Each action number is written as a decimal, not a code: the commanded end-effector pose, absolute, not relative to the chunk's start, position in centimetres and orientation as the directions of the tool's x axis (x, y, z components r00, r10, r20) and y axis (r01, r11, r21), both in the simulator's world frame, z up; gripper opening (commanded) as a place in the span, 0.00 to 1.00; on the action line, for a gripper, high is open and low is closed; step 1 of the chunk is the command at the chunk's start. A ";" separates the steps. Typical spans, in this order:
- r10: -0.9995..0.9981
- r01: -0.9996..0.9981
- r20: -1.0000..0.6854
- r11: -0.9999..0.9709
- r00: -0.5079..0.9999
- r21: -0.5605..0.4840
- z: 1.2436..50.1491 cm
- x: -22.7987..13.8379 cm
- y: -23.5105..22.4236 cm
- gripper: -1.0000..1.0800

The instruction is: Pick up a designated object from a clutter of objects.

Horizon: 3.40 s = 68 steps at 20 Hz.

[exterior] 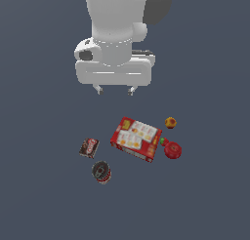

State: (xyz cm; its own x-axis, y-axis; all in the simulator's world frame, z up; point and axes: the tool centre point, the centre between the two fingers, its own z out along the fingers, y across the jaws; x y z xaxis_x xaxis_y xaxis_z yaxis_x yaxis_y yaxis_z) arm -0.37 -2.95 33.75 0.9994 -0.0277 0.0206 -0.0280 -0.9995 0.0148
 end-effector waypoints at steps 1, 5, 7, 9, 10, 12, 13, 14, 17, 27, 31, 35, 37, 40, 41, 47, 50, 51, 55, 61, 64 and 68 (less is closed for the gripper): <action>-0.028 -0.028 0.021 -0.999 0.999 0.015 33.8 -0.4 -3.0 0.96; -0.028 -0.028 0.023 -1.000 0.999 0.006 33.7 -0.3 -2.9 0.96; -0.028 -0.028 0.025 -1.000 0.999 -0.005 33.7 -0.3 -2.9 0.96; -0.029 -0.028 0.028 -1.000 0.999 -0.014 33.8 -0.3 -2.9 0.96; -0.029 -0.028 0.029 -0.999 0.999 -0.017 33.8 -0.3 -3.0 0.96; -0.029 -0.029 0.030 -0.999 0.999 -0.020 33.9 -0.3 -3.1 0.96; -0.029 -0.029 0.030 -0.999 0.999 -0.020 34.0 -0.3 -3.2 0.96; -0.029 -0.029 0.029 -0.999 0.999 -0.019 33.9 -0.3 -3.1 0.96; -0.028 -0.028 0.028 -0.999 0.999 -0.016 33.6 -0.2 -2.7 0.96; -0.014 -0.014 0.022 -1.000 1.000 0.006 28.7 0.3 2.4 0.96; 0.000 0.000 0.019 -1.000 1.000 0.018 25.2 0.0 6.3 0.96; 0.020 0.019 0.017 -0.999 1.000 0.026 20.9 -1.0 11.1 0.96; 0.031 0.030 0.016 -0.999 0.999 0.027 18.7 -2.0 13.6 0.96; 0.047 0.047 0.013 -0.999 0.999 0.025 15.7 -3.6 17.1 0.96; 0.053 0.052 0.013 -0.998 0.999 0.024 14.8 -4.2 18.1 0.96; 0.077 0.077 0.006 -0.997 0.997 0.012 10.9 -7.5 22.7 0.96; 0.085 0.085 0.003 -0.996 0.996 0.006 9.6 -8.8 24.1 0.96; 0.087 0.087 0.003 -0.996 0.996 0.005 9.3 -9.1 24.4 0.96; 0.092 0.092 0.000 -0.996 0.996 0.001 8.6 -10.0 25.3 0.96; 0.093 0.093 -0.001 -0.996 0.996 0.001 8.3 -10.0 25.3 0.96; 0.093 0.093 -0.001 -0.996 0.996 0.001 7.5 -10.1 25.3 0.96; 0.093 0.093 -0.001 -0.996 0.996 0.001 5.7 -10.1 25.3 0.96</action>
State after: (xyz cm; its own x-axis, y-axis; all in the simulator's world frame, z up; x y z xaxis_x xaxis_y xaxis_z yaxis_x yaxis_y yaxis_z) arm -10.08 25.32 6.40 0.9957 0.0928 0.0001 0.0928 -0.9957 0.0004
